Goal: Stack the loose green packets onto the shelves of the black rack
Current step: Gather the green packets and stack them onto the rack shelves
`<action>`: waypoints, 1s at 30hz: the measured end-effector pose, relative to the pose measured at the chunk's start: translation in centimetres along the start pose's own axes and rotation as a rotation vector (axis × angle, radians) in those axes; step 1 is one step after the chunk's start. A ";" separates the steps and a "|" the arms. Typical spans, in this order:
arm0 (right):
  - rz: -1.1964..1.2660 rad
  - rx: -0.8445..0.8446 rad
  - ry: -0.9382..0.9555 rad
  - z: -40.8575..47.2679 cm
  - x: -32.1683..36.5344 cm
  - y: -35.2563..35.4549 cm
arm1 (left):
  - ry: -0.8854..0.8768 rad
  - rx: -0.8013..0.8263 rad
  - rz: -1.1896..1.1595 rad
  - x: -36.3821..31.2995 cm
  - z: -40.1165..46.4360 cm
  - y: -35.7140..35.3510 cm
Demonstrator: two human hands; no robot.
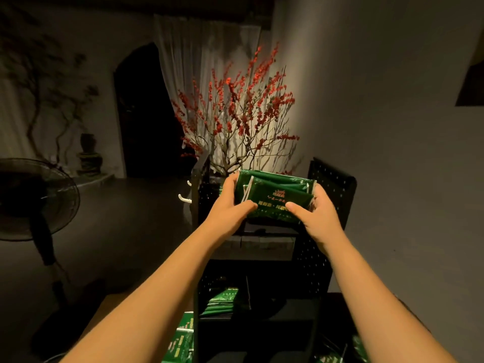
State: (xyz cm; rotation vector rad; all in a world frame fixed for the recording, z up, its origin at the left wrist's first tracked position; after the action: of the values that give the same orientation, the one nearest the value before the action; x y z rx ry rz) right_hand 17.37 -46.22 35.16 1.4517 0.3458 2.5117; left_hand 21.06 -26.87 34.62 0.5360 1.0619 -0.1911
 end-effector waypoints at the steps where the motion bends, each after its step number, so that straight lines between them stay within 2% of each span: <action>1: -0.035 0.015 -0.017 0.6 -0.3 -0.1 | 0.025 -0.015 0.048 0.1 0.4 0.1; 4: -0.177 0.131 -0.118 1.7 -1.2 -1.0 | 0.089 -0.058 0.228 0.5 0.9 0.4; 7: -0.235 0.205 -0.204 2.0 -1.9 -1.5 | 0.130 -0.023 0.250 1.1 1.1 0.2; 11: -0.237 0.199 -0.212 2.0 -1.9 -1.6 | 0.131 -0.008 0.164 1.2 1.2 0.1; 17: -0.109 0.239 -0.249 2.5 -2.2 -2.1 | 0.092 -0.037 0.099 0.5 0.8 0.4; 22: -0.152 0.287 -0.319 2.7 -2.9 -2.8 | 0.145 0.094 0.140 1.1 1.4 -0.7; 25: -0.160 0.281 -0.323 2.8 -2.6 -2.8 | 0.124 0.066 0.162 1.0 1.1 -0.2; 28: -0.199 0.198 -0.300 2.7 -1.8 -1.7 | 0.121 0.013 0.216 1.0 0.8 0.5; 30: -0.275 0.227 -0.292 2.5 -1.8 -1.7 | 0.149 0.027 0.225 1.4 0.9 0.5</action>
State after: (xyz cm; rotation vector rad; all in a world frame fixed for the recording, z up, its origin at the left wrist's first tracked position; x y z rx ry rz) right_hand 20.51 -44.88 34.39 1.6927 0.7383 2.0640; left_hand 22.62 -26.78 33.94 0.6975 1.1356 0.0339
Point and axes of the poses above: each hand's wrist, its own z-axis towards the middle knuckle, its own y-axis out of the back of the hand, x = y × z, the point moved 10 cm from there along z, towards the middle knuckle, and after that the axes turned 13 degrees about x, right-handed, at the moved point
